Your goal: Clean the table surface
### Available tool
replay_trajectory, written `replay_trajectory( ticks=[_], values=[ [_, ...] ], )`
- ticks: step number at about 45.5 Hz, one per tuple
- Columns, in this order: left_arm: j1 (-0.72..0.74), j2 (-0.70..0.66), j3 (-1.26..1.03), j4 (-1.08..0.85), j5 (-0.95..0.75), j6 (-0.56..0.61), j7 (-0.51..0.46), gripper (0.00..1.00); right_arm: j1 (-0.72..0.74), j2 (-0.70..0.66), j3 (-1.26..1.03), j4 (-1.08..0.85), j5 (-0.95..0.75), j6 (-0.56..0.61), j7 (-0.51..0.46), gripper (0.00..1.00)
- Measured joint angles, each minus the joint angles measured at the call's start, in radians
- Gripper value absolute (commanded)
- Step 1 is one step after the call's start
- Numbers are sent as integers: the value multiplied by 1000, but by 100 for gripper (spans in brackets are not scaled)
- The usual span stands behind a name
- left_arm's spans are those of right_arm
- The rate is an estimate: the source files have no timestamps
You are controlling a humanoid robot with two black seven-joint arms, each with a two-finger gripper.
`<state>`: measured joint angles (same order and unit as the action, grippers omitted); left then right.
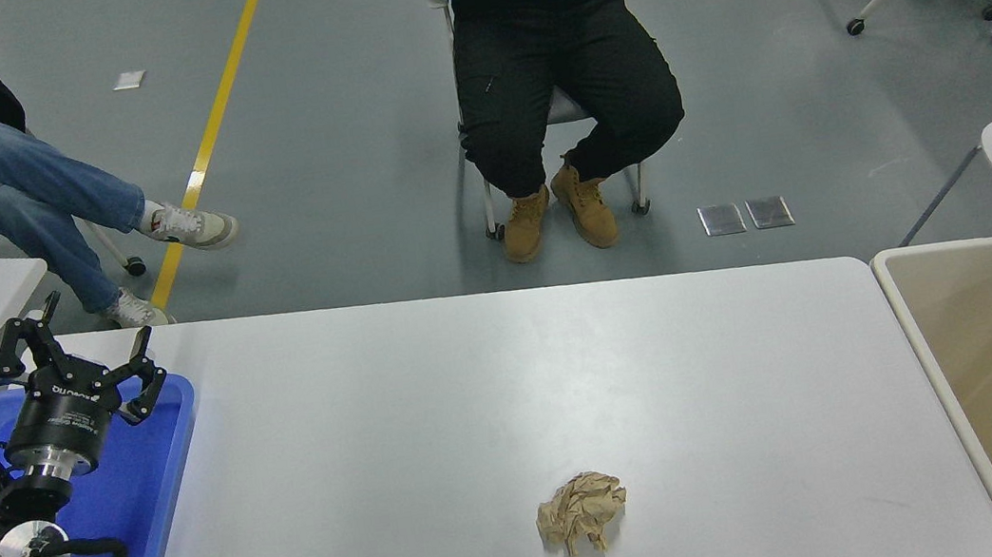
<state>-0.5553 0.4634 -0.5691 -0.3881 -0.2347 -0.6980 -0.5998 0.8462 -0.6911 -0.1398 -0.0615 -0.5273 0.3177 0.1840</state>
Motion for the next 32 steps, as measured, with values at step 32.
replay_trajectory(
  ticks=[32],
  values=[
    [0,0,0,0,0,0,0,100,-198,168,14,-1,62,-166,-9,0]
  ],
)
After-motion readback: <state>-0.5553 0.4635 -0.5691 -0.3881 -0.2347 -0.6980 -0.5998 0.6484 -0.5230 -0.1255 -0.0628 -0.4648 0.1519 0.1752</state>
